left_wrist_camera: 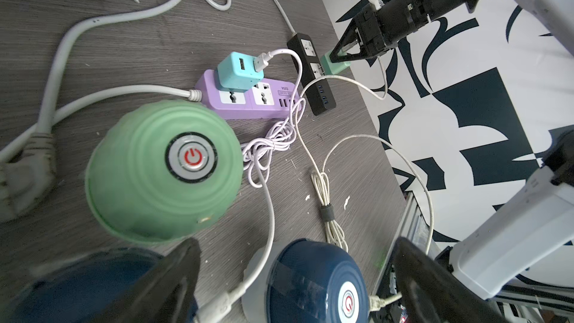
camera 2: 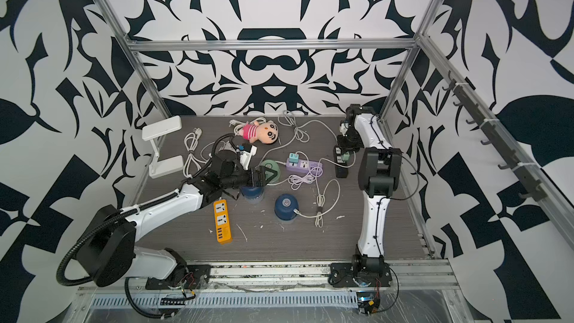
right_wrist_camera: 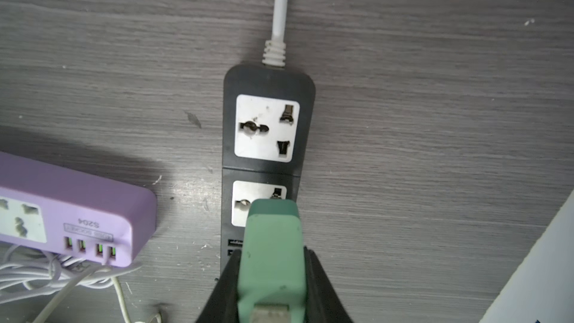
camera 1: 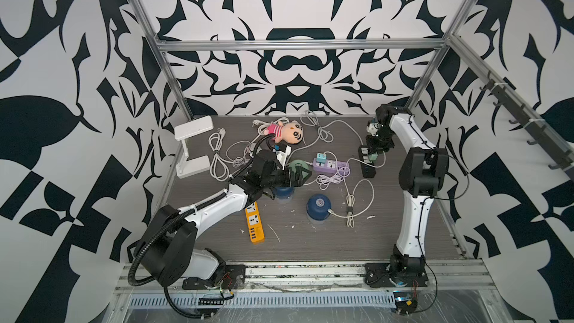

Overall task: Charge the cordless meat grinders
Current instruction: Insert the plug into the socket.

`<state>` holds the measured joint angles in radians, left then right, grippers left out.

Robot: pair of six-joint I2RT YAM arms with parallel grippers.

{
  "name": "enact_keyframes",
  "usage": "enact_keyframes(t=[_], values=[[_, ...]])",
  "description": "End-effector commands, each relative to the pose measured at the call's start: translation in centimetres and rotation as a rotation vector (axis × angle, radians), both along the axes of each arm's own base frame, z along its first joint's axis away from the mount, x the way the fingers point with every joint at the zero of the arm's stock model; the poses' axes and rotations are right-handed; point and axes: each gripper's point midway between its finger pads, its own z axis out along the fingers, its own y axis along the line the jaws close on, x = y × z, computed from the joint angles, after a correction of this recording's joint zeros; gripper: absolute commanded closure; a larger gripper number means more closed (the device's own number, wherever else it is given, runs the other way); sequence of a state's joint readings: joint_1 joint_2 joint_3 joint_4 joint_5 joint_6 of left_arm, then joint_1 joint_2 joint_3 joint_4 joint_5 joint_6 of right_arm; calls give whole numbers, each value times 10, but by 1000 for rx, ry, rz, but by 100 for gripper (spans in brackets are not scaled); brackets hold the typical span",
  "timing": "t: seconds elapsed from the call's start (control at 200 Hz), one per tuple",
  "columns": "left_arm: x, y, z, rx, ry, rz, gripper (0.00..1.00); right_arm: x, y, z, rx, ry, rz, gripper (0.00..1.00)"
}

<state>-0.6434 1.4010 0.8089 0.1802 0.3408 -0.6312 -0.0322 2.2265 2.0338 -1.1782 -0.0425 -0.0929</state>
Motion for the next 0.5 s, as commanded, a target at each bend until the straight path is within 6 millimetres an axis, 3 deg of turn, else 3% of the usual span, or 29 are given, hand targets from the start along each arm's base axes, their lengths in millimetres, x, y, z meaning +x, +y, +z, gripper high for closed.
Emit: enact_keyframes(t=[0.0,0.495], values=[[-4,4,-7,10,4,-12,1,10,-2,9,0,-37,-23,100],[-8,2,-4,-1,13,-28,1,-22,8,-32,35,44,-50,100]])
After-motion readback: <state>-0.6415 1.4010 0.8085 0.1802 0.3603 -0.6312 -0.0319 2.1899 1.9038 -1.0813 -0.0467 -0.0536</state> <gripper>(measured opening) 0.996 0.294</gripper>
